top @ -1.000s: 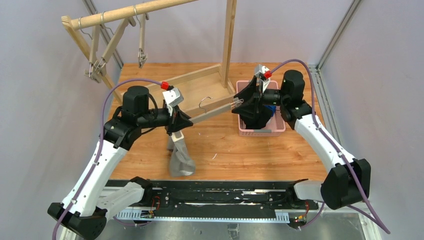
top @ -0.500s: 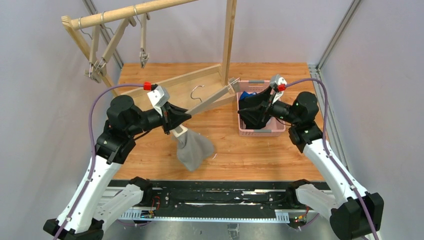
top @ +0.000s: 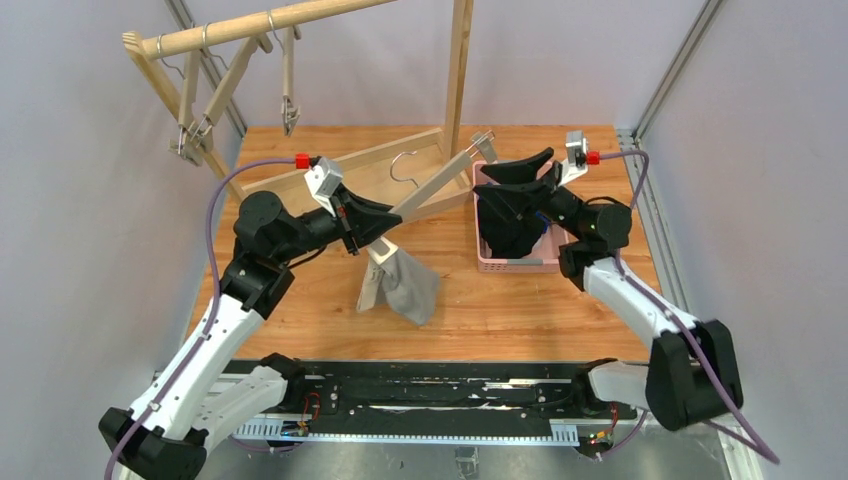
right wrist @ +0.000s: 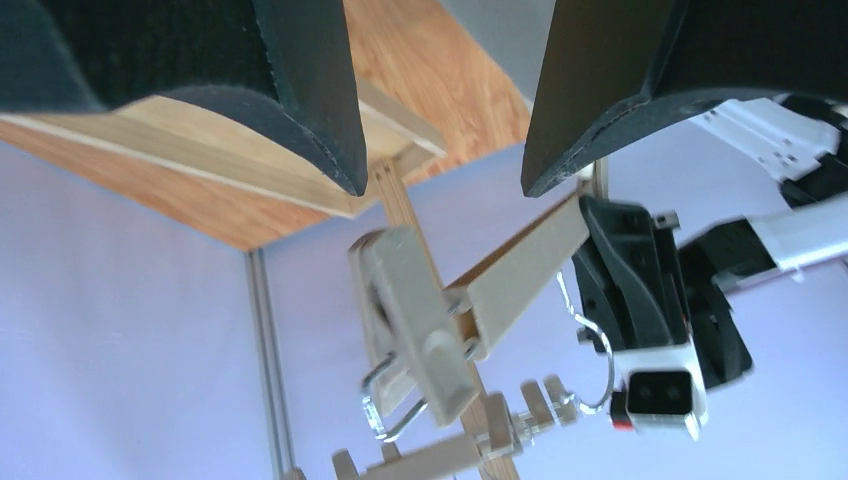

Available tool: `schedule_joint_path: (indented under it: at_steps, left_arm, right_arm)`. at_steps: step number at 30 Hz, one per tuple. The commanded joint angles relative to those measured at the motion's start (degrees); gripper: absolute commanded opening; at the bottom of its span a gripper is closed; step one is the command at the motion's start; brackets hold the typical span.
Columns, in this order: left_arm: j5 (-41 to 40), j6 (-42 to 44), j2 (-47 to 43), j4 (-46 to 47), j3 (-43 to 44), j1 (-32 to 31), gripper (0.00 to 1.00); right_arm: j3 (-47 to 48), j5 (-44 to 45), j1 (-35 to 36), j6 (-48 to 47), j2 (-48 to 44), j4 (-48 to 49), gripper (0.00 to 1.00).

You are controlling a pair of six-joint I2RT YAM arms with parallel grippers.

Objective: Remove the underwear clipped to the hanger

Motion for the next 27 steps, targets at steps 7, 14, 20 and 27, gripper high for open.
schedule_joint_path:
  at_steps: [7, 14, 20, 27]
  left_arm:
    - [-2.7, -6.5, 3.9, 17.0, 0.3, -3.8, 0.0]
    - [-4.2, -8.0, 6.4, 21.1, 0.3, -5.1, 0.0]
    - [-4.9, -10.7, 8.0, 26.7, -0.8, -6.5, 0.0]
    - [-5.2, -13.1, 9.6, 31.4, -1.5, -8.0, 0.0]
  right_arm:
    - [7.3, -0.2, 5.7, 9.9, 8.6, 21.1, 0.59]
    - [9.2, 0.2, 6.2, 10.0, 9.0, 21.1, 0.59]
    - [10.9, 1.2, 6.4, 10.1, 9.7, 21.1, 0.58]
    - [13.1, 2.2, 6.9, 9.9, 10.5, 21.1, 0.54]
